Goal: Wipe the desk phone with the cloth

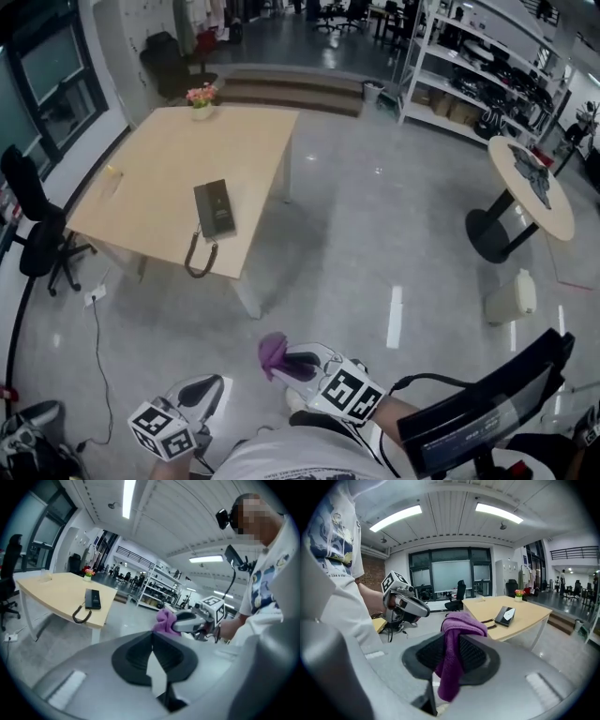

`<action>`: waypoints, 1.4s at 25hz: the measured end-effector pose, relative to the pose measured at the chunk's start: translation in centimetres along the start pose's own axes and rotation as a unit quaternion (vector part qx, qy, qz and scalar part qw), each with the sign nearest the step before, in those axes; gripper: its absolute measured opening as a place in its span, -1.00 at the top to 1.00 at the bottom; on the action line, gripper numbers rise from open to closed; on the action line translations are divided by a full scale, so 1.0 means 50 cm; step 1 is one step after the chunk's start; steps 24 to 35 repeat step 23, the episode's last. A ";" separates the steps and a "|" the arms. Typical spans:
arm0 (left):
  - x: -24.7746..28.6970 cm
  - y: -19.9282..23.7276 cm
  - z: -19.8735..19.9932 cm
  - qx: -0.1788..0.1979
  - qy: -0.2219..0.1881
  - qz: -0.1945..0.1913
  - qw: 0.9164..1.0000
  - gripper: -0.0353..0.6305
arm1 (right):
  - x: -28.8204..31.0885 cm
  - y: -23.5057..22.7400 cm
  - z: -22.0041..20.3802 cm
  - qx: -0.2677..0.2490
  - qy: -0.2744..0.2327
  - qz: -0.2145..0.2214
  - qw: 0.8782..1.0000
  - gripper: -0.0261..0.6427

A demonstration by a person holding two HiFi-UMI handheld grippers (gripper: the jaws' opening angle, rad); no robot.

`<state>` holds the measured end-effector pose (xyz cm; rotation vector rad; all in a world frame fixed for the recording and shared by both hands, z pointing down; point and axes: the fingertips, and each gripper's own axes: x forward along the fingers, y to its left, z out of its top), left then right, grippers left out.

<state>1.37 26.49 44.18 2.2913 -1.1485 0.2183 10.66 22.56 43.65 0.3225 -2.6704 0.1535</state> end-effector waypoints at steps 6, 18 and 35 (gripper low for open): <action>-0.087 -0.054 -0.035 0.007 -0.013 -0.015 1.000 0.88 | -0.015 0.111 0.004 0.001 -0.004 -0.023 1.000 0.66; -0.204 -0.101 -0.165 0.022 0.005 -0.036 0.999 0.88 | -0.008 0.301 -0.021 0.001 0.003 -0.029 1.000 0.66; -0.223 -0.118 -0.180 0.018 0.003 -0.031 0.999 0.88 | -0.013 0.332 -0.027 -0.003 0.008 -0.019 1.000 0.66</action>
